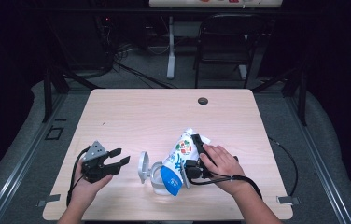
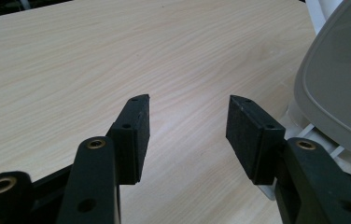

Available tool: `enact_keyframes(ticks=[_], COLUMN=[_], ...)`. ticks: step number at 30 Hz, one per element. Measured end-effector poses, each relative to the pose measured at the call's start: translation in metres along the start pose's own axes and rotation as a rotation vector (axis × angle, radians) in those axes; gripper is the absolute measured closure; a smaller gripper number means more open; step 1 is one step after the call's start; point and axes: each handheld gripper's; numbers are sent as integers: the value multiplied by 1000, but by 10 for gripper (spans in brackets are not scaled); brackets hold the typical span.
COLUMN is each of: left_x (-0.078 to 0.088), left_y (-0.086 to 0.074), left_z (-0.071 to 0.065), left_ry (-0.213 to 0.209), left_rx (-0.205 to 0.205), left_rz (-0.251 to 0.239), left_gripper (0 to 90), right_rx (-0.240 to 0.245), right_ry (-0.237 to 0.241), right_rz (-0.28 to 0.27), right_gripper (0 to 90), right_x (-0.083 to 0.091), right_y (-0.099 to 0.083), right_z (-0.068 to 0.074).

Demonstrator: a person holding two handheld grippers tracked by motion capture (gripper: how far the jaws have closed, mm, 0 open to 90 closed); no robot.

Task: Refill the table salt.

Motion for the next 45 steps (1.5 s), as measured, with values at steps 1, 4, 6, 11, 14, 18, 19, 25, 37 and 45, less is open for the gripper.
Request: enact_keyframes(ticks=[1, 4, 6, 11, 14, 18, 19, 25, 37, 45], left_x=[0, 0, 0, 0, 0, 0, 0, 0, 0, 0], left_y=[0, 0, 0, 0, 0, 0, 0, 0, 0, 0], left_z=[0, 0, 0, 0, 0, 0, 0, 0, 0, 0], left_ry=[1, -1, -2, -2, -2, -2, -2, -2, 2, -2], left_rx=[0, 0, -4, -7, -2, -4, -4, -4, -4, -4], left_rz=[1, 1, 6, 8, 3, 7, 6, 6, 7, 5], left_gripper=[502, 502, 502, 502, 502, 502, 502, 502, 502, 502], right_rx=[1, 2, 2, -2, 3, 5, 5, 13, 14, 21], right_ry=[-1, -4, -4, -1, -6, -6, -6, -9, -13, -17], right_rz=[0, 0, -2, -7, -11, -11, -12, -9, -12, -9], right_gripper=[663, 664, 665, 667, 669, 670, 671, 673, 678, 681], right_x=[0, 0, 0, 0, 0, 1, 1, 1, 1, 2], right_y=[0, 0, 0, 0, -1, -1, -1, 0, 0, 0], right_z=[0, 0, 0, 0, 0, 0, 0, 0, 0, 0])
Point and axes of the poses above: each handheld gripper's, and its own axes: x roughly backward along the jaws, y roughly out of its top, z roughly to its left, and after that the axes turned 14 degrees about y, right-handed
